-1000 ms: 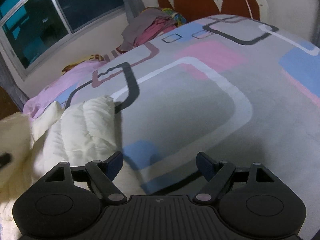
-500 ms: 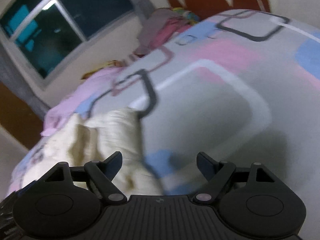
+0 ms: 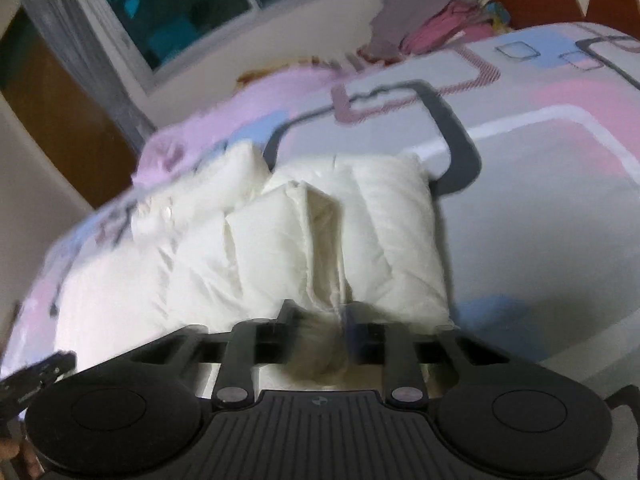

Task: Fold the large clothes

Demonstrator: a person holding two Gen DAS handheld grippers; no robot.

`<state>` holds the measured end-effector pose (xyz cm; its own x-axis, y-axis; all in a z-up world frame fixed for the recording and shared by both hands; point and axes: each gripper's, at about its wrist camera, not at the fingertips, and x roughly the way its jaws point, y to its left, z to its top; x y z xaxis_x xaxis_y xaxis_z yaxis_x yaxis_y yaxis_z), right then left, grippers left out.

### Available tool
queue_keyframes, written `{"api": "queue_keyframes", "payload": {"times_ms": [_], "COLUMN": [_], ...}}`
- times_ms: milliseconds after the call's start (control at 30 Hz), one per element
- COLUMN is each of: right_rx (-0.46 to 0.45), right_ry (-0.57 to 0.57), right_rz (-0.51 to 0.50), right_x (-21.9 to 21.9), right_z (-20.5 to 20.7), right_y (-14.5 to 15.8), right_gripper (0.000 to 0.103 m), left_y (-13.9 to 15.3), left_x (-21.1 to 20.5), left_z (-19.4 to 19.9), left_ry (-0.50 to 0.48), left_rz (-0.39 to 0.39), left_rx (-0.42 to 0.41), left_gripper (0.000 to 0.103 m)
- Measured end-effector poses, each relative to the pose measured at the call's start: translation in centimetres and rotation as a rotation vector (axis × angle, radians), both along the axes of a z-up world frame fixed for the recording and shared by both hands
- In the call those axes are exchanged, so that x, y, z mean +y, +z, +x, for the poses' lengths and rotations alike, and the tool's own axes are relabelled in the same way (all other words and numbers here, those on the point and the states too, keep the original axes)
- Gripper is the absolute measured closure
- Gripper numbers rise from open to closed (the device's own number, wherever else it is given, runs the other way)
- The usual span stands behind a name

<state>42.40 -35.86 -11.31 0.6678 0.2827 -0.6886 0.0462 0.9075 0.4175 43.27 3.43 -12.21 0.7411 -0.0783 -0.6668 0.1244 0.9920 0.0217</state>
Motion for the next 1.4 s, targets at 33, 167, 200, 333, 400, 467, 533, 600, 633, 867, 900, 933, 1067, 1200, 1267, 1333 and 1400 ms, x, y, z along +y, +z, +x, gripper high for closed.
{"api": "queue_keyframes", "payload": {"times_ms": [33,167,200,333,400,467,533,600,633,867,900,933,1067,1200,1267,1333,1400], "right_rx": [-0.008,0.047,0.050,-0.113,-0.160,-0.182,-0.185,-0.127,-0.086,-0.077,-0.093,-0.099,-0.045,-0.184,-0.226,-0.219,-0.176], "right_ry": [0.005,0.015,-0.002,-0.105,-0.058,-0.008,0.050,0.077,0.084,0.063,0.062,0.062,0.073,0.003,0.027,0.084,0.121], "right_rz": [-0.041,-0.056,-0.049,-0.192,-0.207,-0.214,-0.247,-0.300,-0.310,-0.299,-0.311,-0.315,-0.326,-0.362,-0.340,-0.328,-0.344], "right_x": [0.3,0.1,-0.3,-0.6,0.3,1.7,3.6,4.9,5.0,4.9,5.1,5.2,4.8,4.7,5.7,7.2,8.4], "right_z": [-0.3,0.0,0.1,-1.6,-0.8,0.5,2.5,4.8,6.1,6.8,6.6,6.7,7.0,2.4,0.4,-0.5,-0.6], "right_y": [-0.2,-1.4,-0.9,3.4,4.7,5.0,4.3,2.3,0.9,-4.7,-4.9,-5.1,-3.7,1.9,3.2,3.0,1.6], "right_gripper": [0.081,0.080,0.080,0.025,0.025,0.025,0.025,0.026,0.029,0.023,0.022,0.021,0.021,0.021,0.021,0.021,0.021], "left_y": [-0.7,-1.0,-0.4,3.2,4.5,4.9,4.5,3.2,2.2,-2.9,-3.1,-3.4,-2.2,2.7,4.2,4.3,3.2], "left_x": [-0.3,0.8,1.1,2.4,2.5,1.8,0.4,-0.6,-0.9,0.3,0.3,0.2,0.5,0.6,-0.8,-2.9,-4.8], "left_z": [0.2,0.5,0.6,-0.3,0.8,3.0,5.1,7.3,8.3,10.2,10.2,10.2,9.8,5.5,2.9,1.2,0.5], "left_ry": [-0.017,-0.032,-0.035,-0.003,-0.014,-0.045,-0.085,-0.097,-0.093,-0.082,-0.082,-0.083,-0.085,-0.095,-0.126,-0.173,-0.197], "left_rz": [0.035,0.015,0.009,-0.002,-0.002,-0.009,0.015,0.040,0.048,-0.006,-0.003,0.003,0.011,-0.042,-0.041,-0.027,0.012], "left_rx": [0.011,0.035,0.048,-0.084,-0.136,-0.135,-0.128,-0.082,-0.053,-0.003,-0.010,-0.015,0.019,-0.089,-0.133,-0.135,-0.109], "left_gripper": [0.069,0.069,0.069,0.021,0.020,0.023,0.025,0.023,0.023,0.016,0.015,0.015,0.016,0.014,0.013,0.013,0.016]}}
